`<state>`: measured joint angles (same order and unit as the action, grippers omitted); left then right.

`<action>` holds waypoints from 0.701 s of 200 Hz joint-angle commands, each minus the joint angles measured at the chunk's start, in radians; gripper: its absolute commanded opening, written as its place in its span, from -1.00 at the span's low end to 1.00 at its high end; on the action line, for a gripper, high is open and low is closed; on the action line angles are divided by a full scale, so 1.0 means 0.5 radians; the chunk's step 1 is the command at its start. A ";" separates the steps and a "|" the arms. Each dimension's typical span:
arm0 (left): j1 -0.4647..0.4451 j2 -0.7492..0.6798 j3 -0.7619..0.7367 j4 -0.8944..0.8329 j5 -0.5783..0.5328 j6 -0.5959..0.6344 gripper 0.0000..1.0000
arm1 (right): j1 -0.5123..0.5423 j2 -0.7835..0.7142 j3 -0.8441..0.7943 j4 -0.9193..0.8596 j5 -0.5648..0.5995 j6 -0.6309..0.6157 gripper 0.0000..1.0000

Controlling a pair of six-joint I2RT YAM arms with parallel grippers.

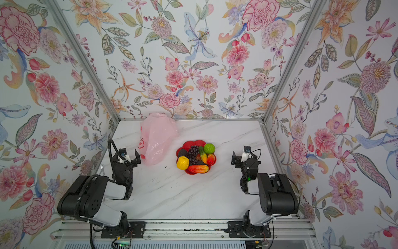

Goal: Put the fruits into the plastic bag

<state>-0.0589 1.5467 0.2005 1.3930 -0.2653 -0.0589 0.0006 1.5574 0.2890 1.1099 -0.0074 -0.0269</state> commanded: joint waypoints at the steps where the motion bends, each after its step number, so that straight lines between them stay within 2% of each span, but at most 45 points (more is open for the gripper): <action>1: -0.013 0.014 -0.011 0.080 0.015 0.036 0.98 | 0.005 -0.022 0.022 -0.034 0.004 -0.005 0.98; 21: -0.011 0.015 -0.013 0.080 0.015 0.038 0.99 | 0.008 -0.025 0.022 -0.043 0.015 -0.008 0.98; 49: -0.015 0.014 -0.012 0.079 0.007 0.042 0.99 | 0.049 -0.053 0.029 -0.067 0.223 0.020 0.98; 65: -0.086 -0.035 -0.015 0.044 -0.211 0.065 0.99 | 0.048 -0.145 0.041 -0.169 0.316 0.053 0.98; 77: -0.111 -0.087 0.021 -0.050 -0.203 0.106 0.99 | 0.036 -0.239 0.073 -0.312 0.350 0.073 0.98; 100: -0.156 -0.297 0.202 -0.543 -0.424 0.088 0.99 | 0.031 -0.455 0.223 -0.781 0.494 0.182 0.98; 111: -0.158 -0.379 0.327 -0.815 -0.596 -0.002 0.99 | 0.005 -0.524 0.395 -1.190 0.650 0.457 0.98; 124: -0.144 -0.458 0.582 -1.409 -0.849 -0.397 0.98 | -0.042 -0.535 0.682 -1.799 0.813 0.877 0.98; 130: -0.123 -0.475 0.727 -1.715 -0.812 -0.563 0.99 | -0.073 -0.519 0.829 -2.071 0.806 1.009 0.98; 140: -0.086 -0.467 0.950 -2.148 -0.566 -0.681 0.98 | -0.120 -0.466 1.056 -2.426 0.667 1.093 0.98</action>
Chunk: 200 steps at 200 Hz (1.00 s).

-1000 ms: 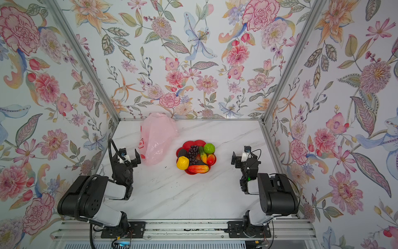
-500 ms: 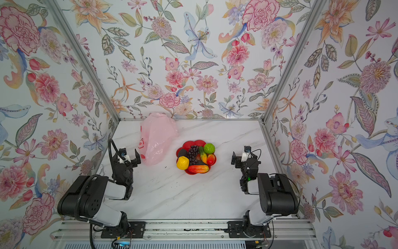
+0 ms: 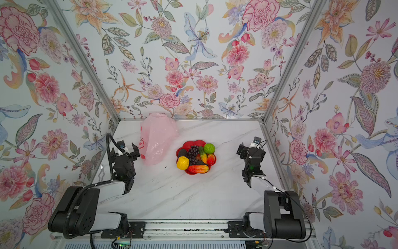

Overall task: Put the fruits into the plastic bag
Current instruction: 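Grasp the pink bag top with the left gripper while the right arm approaches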

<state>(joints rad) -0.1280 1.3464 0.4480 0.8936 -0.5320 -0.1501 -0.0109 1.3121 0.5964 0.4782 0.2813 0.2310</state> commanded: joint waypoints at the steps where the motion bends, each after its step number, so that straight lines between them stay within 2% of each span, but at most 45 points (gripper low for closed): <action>1: 0.053 -0.064 0.480 -1.181 -0.023 -0.510 0.99 | -0.102 0.030 0.462 -1.191 0.067 0.578 0.98; 14: 0.049 -0.007 0.741 -1.573 0.137 -0.704 0.99 | -0.134 0.107 0.691 -1.444 -0.305 0.514 0.98; 28: 0.041 0.003 0.907 -1.850 0.340 -0.809 0.98 | -0.112 0.159 0.820 -1.510 -0.629 0.500 0.98; 44: 0.050 -0.074 0.925 -1.870 0.647 -0.859 0.99 | -0.063 0.210 0.911 -1.510 -0.871 0.575 0.98; 62: 0.053 -0.082 0.985 -1.873 1.036 -0.913 0.99 | 0.013 0.394 1.134 -1.714 -1.104 0.624 0.98; 84: 0.014 0.016 1.122 -1.989 1.299 -1.015 0.99 | 0.163 0.636 1.438 -1.960 -1.379 0.564 0.98; 104: -0.108 0.117 1.330 -2.185 1.289 -0.878 0.98 | 0.336 0.715 1.587 -2.044 -1.360 0.555 0.98; 141: -0.376 0.415 1.872 -2.815 0.845 -0.463 0.99 | 0.503 0.801 1.733 -2.063 -1.351 0.621 0.98; 174: -0.476 0.606 2.006 -2.869 0.704 -0.345 0.99 | 0.532 0.884 1.889 -2.118 -1.345 0.640 0.98; 200: -0.605 0.814 2.281 -2.958 0.479 -0.179 0.99 | 0.538 0.935 2.005 -2.143 -1.345 0.661 0.98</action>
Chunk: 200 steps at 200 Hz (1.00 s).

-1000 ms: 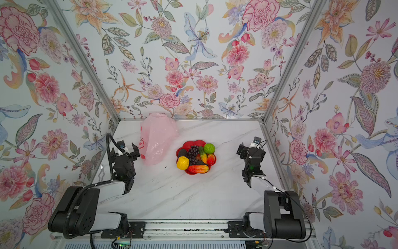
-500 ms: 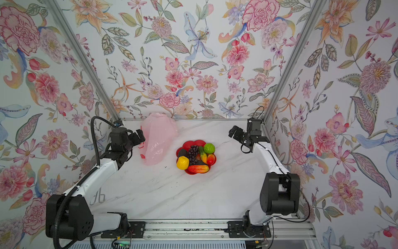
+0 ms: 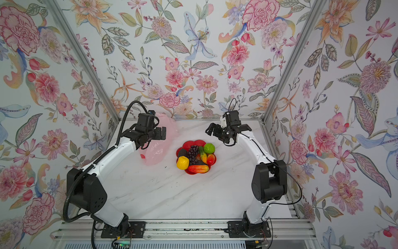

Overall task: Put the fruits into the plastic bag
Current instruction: 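Grasp the pink bag top with the left gripper while the right arm approaches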

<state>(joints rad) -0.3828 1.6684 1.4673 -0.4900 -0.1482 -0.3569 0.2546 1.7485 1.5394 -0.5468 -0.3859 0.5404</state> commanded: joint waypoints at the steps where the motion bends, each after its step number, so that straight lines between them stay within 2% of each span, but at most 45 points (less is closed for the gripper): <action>1: -0.102 0.179 0.254 -0.194 -0.299 0.243 0.98 | 0.008 0.064 0.122 -0.096 -0.012 0.042 0.98; 34: -0.280 0.562 0.709 -0.356 -0.575 0.473 0.98 | 0.003 0.107 0.225 -0.133 -0.034 0.042 0.98; 56: -0.368 0.846 1.072 -0.575 -0.677 0.517 0.99 | 0.002 0.129 0.249 -0.134 -0.058 0.062 0.98; 73: -0.435 0.994 1.244 -0.666 -0.783 0.540 0.99 | -0.003 0.150 0.262 -0.134 -0.086 0.064 0.98; 150: -0.507 1.178 1.250 -0.768 -1.169 0.569 0.98 | -0.058 0.187 0.241 -0.134 -0.228 0.070 0.98; 200: -0.475 1.264 1.235 -0.779 -1.203 0.578 0.97 | -0.059 0.180 0.220 -0.131 -0.256 0.089 0.98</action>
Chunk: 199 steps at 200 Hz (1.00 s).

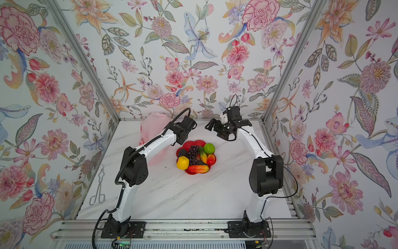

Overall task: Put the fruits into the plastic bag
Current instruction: 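Grasp the pink bag top with the left gripper while the right arm approaches, then lift the pink bag with the left gripper while the right gripper reaches over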

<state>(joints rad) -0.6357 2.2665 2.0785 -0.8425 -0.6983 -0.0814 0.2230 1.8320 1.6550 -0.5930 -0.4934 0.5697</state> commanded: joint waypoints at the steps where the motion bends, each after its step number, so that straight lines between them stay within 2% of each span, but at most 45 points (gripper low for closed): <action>1: 0.031 0.068 0.012 -0.075 -0.103 0.028 0.97 | 0.005 0.011 -0.013 -0.038 -0.041 0.030 0.98; 35: 0.094 0.118 -0.030 -0.111 -0.152 0.030 0.88 | 0.005 -0.018 -0.046 -0.037 -0.039 0.029 0.98; 46: 0.117 0.135 -0.031 -0.114 -0.176 0.028 0.79 | 0.003 -0.025 -0.053 -0.035 -0.036 0.031 0.98; 66: 0.163 0.145 -0.027 -0.074 -0.196 0.042 0.46 | 0.005 -0.032 -0.058 -0.029 -0.030 0.055 0.98; 75: 0.187 0.157 -0.016 -0.064 -0.190 0.055 0.28 | 0.009 -0.035 -0.058 -0.022 -0.026 0.069 0.98; 100: 0.241 0.143 0.000 -0.055 -0.163 0.048 -0.78 | 0.016 -0.055 -0.042 -0.011 -0.012 0.100 0.98; 108: 0.252 0.125 0.003 -0.050 -0.148 0.044 -1.00 | 0.020 -0.069 -0.046 -0.008 0.003 0.105 0.98; 132: 0.270 0.031 0.035 -0.060 -0.076 0.006 -1.00 | 0.044 -0.105 -0.050 0.010 0.043 0.118 0.98; 151: 0.294 -0.101 0.083 -0.067 0.109 -0.041 -1.00 | 0.074 -0.105 -0.021 0.024 0.052 0.140 0.98; 199: 0.433 -0.562 0.242 0.145 0.966 -0.242 -1.00 | 0.178 -0.042 0.249 0.032 0.063 0.177 0.98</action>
<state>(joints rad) -0.4667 2.1578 2.1056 -0.8486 -0.4660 -0.1242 0.2855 1.8179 1.6909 -0.5911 -0.4786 0.6415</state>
